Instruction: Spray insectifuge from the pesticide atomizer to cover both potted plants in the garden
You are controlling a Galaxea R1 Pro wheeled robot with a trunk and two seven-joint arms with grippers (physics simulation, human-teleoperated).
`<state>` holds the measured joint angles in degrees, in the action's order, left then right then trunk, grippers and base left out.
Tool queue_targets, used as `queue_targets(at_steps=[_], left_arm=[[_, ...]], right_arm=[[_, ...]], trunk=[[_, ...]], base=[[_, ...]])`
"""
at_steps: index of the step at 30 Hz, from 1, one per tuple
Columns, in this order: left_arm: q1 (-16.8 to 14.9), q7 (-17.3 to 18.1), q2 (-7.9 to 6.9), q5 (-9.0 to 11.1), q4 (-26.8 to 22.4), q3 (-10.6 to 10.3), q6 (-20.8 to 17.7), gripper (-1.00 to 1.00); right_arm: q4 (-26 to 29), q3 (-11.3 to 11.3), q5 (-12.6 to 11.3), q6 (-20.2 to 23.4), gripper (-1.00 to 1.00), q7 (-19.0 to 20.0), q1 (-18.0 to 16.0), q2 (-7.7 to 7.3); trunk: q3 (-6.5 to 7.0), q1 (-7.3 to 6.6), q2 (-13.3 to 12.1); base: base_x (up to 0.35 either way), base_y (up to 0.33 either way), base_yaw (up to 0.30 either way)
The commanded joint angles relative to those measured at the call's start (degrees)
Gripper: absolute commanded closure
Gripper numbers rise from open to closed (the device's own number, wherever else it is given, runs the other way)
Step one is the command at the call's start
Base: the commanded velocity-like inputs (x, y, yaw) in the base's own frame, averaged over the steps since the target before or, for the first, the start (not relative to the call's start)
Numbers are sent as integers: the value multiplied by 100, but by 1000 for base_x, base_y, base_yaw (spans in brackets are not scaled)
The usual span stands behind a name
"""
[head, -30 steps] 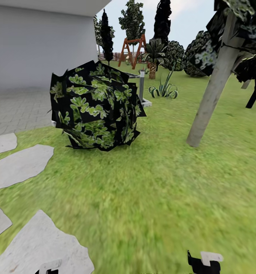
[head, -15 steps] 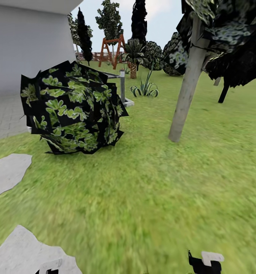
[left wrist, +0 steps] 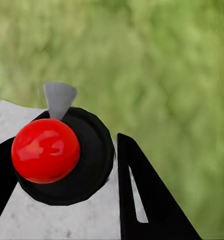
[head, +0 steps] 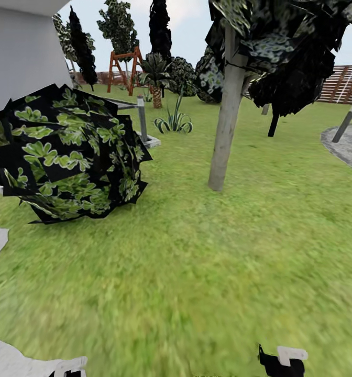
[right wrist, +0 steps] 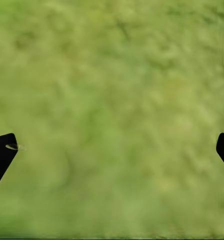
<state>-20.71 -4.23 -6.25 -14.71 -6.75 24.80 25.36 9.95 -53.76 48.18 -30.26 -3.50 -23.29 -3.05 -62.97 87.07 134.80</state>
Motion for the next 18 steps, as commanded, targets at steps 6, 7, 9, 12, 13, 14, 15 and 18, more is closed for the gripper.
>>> queue_targets(at_steps=[6,7,9,12,13,14,15,18], left_arm=[[-3,-34,-2,-67,7,16,22,100],[-3,-34,-1,-67,7,16,22,100],[-3,-34,0,-67,7,16,22,100],[-3,-37,-4,-67,7,17,22,100],[-3,-36,-1,-67,7,16,22,100],[-3,-38,-2,-67,7,16,22,100],[-3,-39,-3,-67,7,16,22,100],[-3,-36,-2,-68,7,16,22,100]], right_arm=[[-11,-26,60,-19,-100,-37,-4,-13],[-11,-27,60,-21,-100,-37,-6,-12],[-11,-29,60,-20,-100,-37,-5,-22],[-11,-27,60,-15,-100,-33,-5,-17],[-11,-28,60,-19,-100,-33,-4,-23],[-11,-29,60,-19,-100,-32,-4,-22],[-11,-29,60,-18,-100,-33,-4,-21],[-11,-29,60,-17,-100,-33,-6,-22]], trunk=[[-4,-1,2],[-4,-1,2],[-4,-1,2],[-4,-1,2],[-4,-1,2],[-4,-1,2],[-3,-1,2],[2,-1,2]], base=[[0,0,-300],[0,0,-300],[0,0,-300],[0,0,-300],[0,0,-300],[0,0,-300],[0,0,-300],[0,0,-300]])
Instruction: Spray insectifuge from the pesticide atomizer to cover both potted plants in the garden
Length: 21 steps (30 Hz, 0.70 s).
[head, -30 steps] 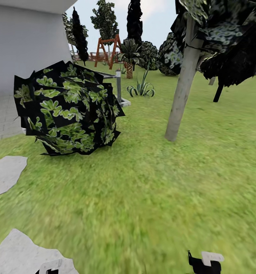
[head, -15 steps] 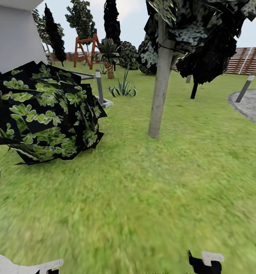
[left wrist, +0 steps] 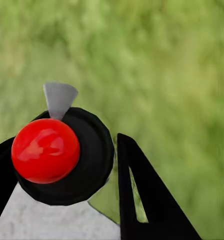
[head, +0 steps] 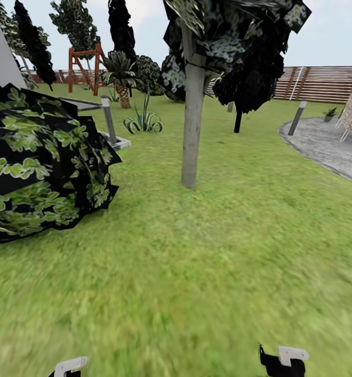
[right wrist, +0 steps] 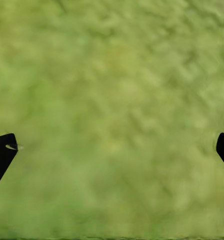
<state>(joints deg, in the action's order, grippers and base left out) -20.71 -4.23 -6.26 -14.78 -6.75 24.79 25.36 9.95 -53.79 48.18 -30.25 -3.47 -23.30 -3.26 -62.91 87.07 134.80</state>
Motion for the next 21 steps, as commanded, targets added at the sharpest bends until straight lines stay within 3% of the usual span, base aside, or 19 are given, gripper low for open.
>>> queue_targets(at_steps=[1,14,21], left_arm=[[-3,-36,0,-60,7,17,22,100],[-3,-38,-3,-69,7,17,22,100],[-3,-34,2,-77,7,13,16,100]], right_arm=[[-11,-27,60,-18,-100,-37,-3,-1],[-11,-27,60,-16,-100,-40,-2,1],[-11,-27,60,-16,-100,-40,-5,3]], trunk=[[-2,-1,2],[42,-1,2],[67,-1,2]], base=[[0,0,-300],[0,0,-300],[151,-194,-300]])
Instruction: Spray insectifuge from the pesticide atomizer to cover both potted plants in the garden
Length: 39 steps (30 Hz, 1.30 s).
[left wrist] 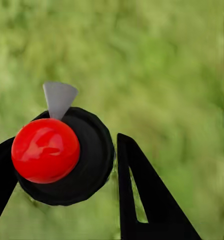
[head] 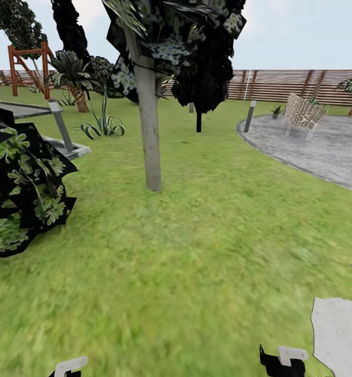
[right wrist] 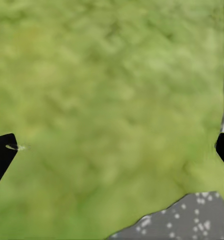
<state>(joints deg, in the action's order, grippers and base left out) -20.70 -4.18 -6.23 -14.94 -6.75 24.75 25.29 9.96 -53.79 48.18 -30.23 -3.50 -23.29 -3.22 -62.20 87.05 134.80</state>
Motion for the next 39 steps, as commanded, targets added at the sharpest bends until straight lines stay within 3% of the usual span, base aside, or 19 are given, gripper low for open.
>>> queue_targets(at_steps=[1,39], left_arm=[[-4,-39,-1,-61,7,17,22,100],[-4,-39,-1,-62,7,17,29,100]], right_arm=[[-12,-26,60,-18,-100,-35,-5,-1],[-12,-20,60,-18,-100,-33,-4,5]], trunk=[[-1,1,2],[136,1,2]], base=[[188,-220,-300],[247,-182,-300]])
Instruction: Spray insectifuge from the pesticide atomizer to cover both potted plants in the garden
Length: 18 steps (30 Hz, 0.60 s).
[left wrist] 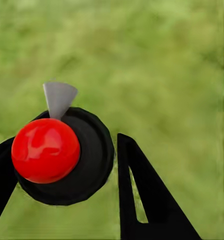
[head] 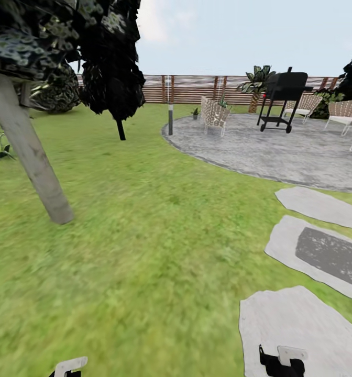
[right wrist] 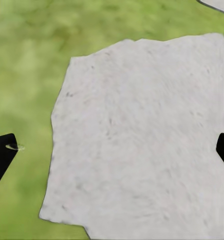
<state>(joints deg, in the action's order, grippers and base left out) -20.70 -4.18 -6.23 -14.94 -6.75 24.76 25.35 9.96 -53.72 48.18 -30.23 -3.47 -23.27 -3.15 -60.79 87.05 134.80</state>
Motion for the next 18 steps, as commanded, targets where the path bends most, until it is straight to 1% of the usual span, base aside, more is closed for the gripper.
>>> queue_targets(at_steps=[1,10,18], left_arm=[[-4,-39,-1,-61,7,18,23,100],[-4,-42,-1,-61,7,20,25,100],[-4,-47,-9,-61,7,28,23,100]], right_arm=[[-12,-28,60,-18,-100,-37,-6,-1],[-12,-26,60,-18,-100,-35,-6,-1],[-13,-24,60,-18,-100,-37,-2,-1]], trunk=[[-1,1,2],[33,1,2],[68,1,2]], base=[[185,-224,-300],[221,-207,-299],[293,-116,-291]])
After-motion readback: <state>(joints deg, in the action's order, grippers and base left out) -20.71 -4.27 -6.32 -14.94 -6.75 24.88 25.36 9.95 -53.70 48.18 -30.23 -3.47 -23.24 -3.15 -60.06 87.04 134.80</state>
